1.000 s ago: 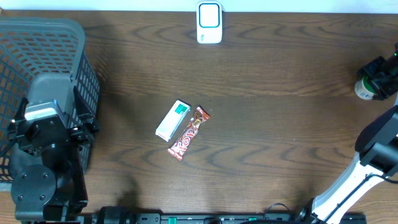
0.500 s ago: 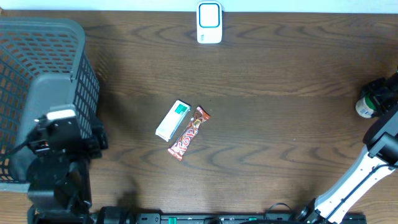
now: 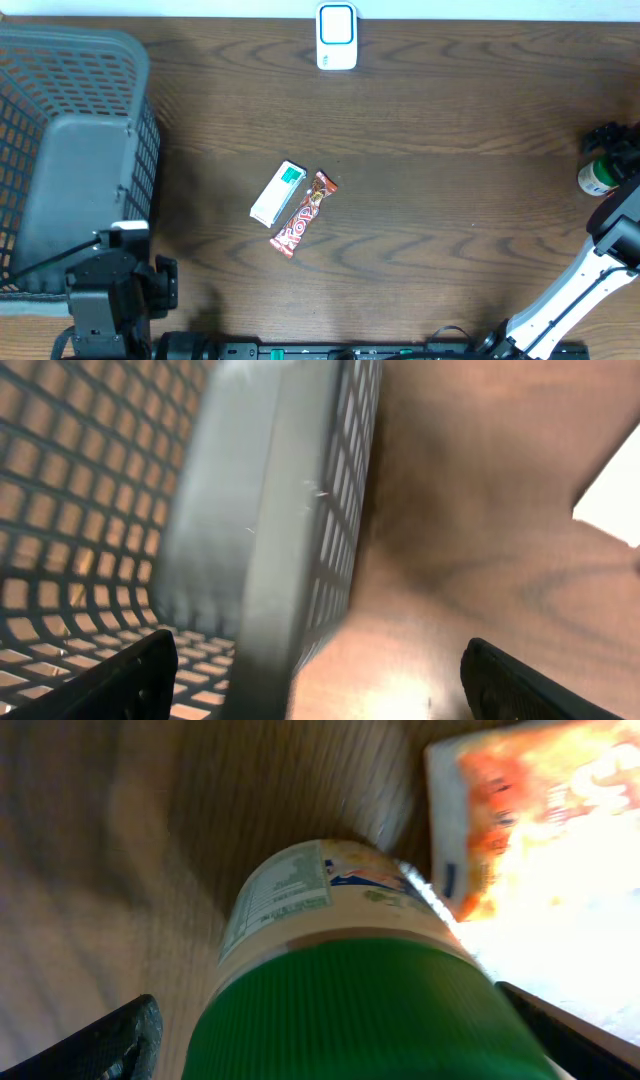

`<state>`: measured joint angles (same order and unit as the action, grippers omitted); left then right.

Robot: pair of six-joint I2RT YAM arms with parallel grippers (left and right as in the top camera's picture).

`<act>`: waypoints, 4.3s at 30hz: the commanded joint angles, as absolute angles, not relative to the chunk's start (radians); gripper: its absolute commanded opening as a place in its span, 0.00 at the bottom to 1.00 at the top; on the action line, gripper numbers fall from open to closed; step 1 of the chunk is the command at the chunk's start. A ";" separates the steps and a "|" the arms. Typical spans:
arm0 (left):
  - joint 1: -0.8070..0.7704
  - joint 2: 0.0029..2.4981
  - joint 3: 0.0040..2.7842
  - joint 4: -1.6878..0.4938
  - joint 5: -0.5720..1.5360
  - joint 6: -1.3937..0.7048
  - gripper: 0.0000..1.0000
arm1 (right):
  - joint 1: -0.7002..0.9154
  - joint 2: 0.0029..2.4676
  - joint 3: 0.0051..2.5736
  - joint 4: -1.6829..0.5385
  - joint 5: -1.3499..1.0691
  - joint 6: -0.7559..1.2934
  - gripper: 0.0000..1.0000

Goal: Scan the item barcode
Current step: 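Carry pill bottle to the right table edge and release it, then swing right gripper left and lower it over the Panadol box, then close right gripper on the top end of the Panadol box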

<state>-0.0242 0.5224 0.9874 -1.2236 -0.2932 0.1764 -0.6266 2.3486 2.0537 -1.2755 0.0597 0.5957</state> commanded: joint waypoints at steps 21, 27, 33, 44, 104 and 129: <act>-0.023 0.529 0.951 -1.300 -0.247 0.144 0.87 | -0.362 1.696 2.074 -1.219 0.070 0.515 0.99; -0.023 0.529 0.951 -1.300 -0.334 0.280 0.87 | -0.292 1.697 2.074 -1.234 0.070 0.515 0.99; -0.023 0.529 0.951 -1.292 -0.334 0.280 0.87 | -0.280 1.697 2.074 -1.253 0.070 0.515 0.99; -0.024 0.528 0.952 -0.788 -0.253 0.282 0.87 | -0.279 1.697 2.074 -1.273 0.069 0.515 0.99; -0.024 0.529 0.869 -0.869 0.486 0.313 0.87 | 0.482 2.154 2.071 -1.372 -0.325 0.453 0.97; -0.024 0.529 0.869 -0.987 0.486 0.314 0.87 | 0.711 2.351 2.071 -1.102 -0.420 0.885 0.90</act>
<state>-0.0242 0.5301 0.8734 -0.9852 0.4694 0.2966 0.6880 2.3337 2.0716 -1.1210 -0.4026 0.7784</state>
